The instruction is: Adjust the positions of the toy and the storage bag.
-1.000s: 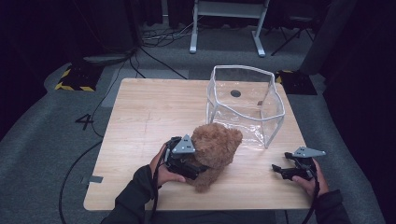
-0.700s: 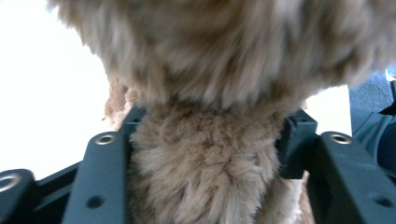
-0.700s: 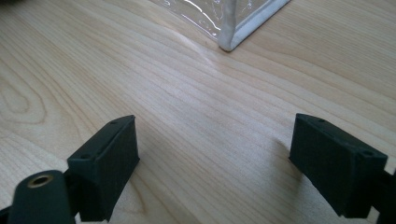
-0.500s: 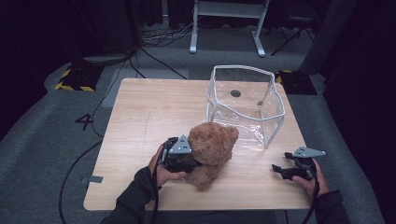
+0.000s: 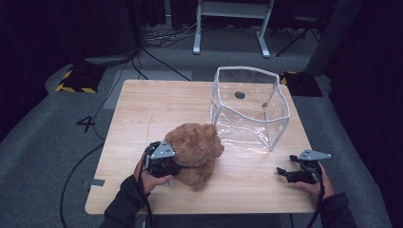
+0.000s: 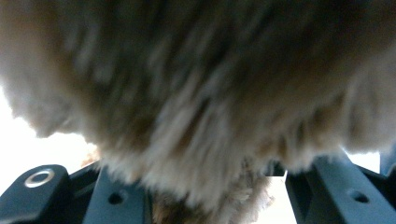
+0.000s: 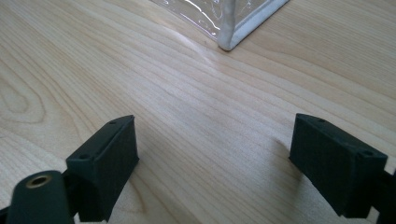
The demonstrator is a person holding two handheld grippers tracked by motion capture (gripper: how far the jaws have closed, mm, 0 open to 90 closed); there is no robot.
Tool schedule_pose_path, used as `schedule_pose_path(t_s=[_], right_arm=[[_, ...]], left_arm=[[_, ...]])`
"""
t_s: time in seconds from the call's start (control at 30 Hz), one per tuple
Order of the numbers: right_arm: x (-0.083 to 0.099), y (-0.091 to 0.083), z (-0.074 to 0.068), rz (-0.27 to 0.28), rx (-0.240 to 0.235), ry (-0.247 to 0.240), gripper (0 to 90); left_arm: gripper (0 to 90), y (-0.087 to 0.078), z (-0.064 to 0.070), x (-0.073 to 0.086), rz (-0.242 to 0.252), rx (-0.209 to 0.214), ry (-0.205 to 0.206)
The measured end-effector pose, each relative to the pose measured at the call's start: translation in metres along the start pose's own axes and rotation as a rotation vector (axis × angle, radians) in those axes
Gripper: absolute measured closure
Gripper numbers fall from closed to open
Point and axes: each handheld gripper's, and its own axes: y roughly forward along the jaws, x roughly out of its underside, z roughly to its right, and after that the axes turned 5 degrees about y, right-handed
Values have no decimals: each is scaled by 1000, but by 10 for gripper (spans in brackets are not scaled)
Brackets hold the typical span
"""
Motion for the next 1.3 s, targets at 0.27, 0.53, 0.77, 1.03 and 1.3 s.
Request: schedule_pose_path(t_s=[0.27,0.53,0.77,1.03,1.3], right_arm=[[2,-3,1,12,-13,-7,233],[-2,-9,-2,28,-41,-23,268],[-18,-27,-8,113,-60,-59,316],[-53,-54,-23,226,-111,-125,356],[-89,-73,-38,262,-102,-199,360]], left_arm=[[569,-25,-21,24,24,-99,-104],[570,-36,-36,36,35,-231,-167],[572,-30,-43,37,45,-266,-194],[573,-27,-45,36,53,-252,-196],[572,-27,-45,36,54,-250,-205]])
